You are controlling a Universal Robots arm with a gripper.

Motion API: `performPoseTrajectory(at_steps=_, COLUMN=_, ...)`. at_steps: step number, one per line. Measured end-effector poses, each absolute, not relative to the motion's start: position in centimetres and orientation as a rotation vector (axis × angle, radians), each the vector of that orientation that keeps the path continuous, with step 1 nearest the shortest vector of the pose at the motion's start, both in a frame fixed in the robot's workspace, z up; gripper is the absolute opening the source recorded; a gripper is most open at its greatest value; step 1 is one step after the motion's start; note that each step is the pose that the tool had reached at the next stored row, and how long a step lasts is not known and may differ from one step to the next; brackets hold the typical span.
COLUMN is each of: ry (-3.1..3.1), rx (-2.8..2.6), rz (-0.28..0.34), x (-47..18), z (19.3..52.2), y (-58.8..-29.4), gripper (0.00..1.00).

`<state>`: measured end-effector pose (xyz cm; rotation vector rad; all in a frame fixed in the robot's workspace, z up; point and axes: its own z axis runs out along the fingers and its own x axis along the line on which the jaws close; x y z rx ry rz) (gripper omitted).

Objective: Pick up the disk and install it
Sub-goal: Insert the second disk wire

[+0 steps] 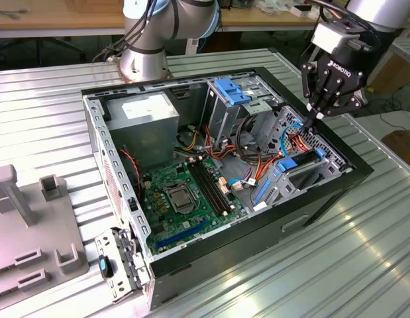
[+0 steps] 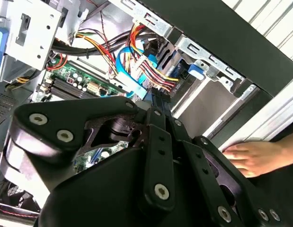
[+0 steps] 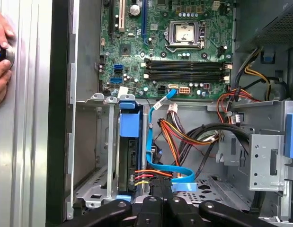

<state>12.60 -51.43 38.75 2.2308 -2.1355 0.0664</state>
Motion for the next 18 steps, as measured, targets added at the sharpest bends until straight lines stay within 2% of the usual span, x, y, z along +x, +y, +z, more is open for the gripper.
performPoseTrajectory(at_steps=2, ry=-2.135, rx=2.23, rz=0.068, x=12.6, z=38.77, y=-51.43, gripper=0.11)
performPoseTrajectory(at_steps=4, ry=-2.135, rx=2.23, rz=0.068, x=12.6, z=38.76, y=-51.43, gripper=0.24)
performPoseTrajectory(at_steps=5, ry=-2.135, rx=2.23, rz=0.068, x=12.6, z=38.76, y=-51.43, gripper=0.24)
performPoseTrajectory(at_steps=7, ry=-2.135, rx=2.23, rz=0.068, x=12.59, z=38.76, y=-51.43, gripper=0.36)
performPoseTrajectory(at_steps=15, ry=-2.135, rx=2.231, rz=0.053, x=12.6, z=39.38, y=-51.47, gripper=0.36)
performPoseTrajectory(at_steps=18, ry=-2.119, rx=2.214, rz=0.085, x=12.6, z=39.31, y=-51.37, gripper=0.36)
